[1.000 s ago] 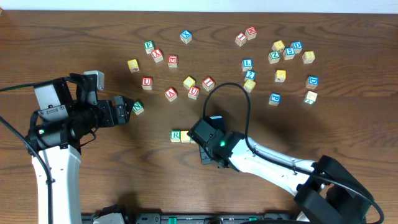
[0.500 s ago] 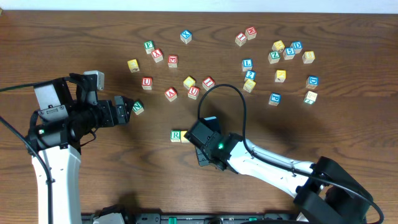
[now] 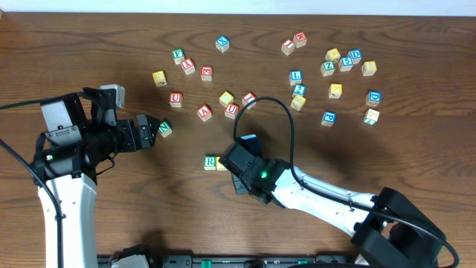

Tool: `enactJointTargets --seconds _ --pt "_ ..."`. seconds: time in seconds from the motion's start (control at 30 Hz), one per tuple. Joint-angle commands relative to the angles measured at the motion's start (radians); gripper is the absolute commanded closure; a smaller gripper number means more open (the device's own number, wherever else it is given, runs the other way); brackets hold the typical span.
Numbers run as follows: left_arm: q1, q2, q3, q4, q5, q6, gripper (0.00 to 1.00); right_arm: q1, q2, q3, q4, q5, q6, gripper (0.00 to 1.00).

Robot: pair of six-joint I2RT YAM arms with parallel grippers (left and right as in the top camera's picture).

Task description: Spell out ROBOT

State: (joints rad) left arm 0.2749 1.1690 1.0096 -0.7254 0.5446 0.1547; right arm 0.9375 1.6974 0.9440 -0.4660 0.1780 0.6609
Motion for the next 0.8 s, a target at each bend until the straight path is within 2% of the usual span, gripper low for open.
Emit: enactJointTargets --seconds 0.0,0.23,0.33,0.53,0.77 --pt "0.005 -0.002 0.018 0.000 0.005 0.006 0.02 0.006 0.006 0.004 0.006 0.026 -0.016 0.99" --pt "0.005 -0.002 0.018 0.000 0.005 0.006 0.02 0.007 0.006 0.004 -0.006 -0.050 -0.022 0.99" --pt "0.005 -0.002 0.018 0.000 0.005 0.006 0.02 0.007 0.006 0.004 -0.067 -0.087 0.031 0.99" --pt "0.005 -0.002 0.018 0.000 0.005 0.006 0.02 0.007 0.006 0.004 -0.140 0.026 0.084 0.99" --pt "0.005 -0.002 0.018 0.000 0.005 0.006 0.02 0.007 0.006 0.004 -0.126 0.106 0.086 0.99"
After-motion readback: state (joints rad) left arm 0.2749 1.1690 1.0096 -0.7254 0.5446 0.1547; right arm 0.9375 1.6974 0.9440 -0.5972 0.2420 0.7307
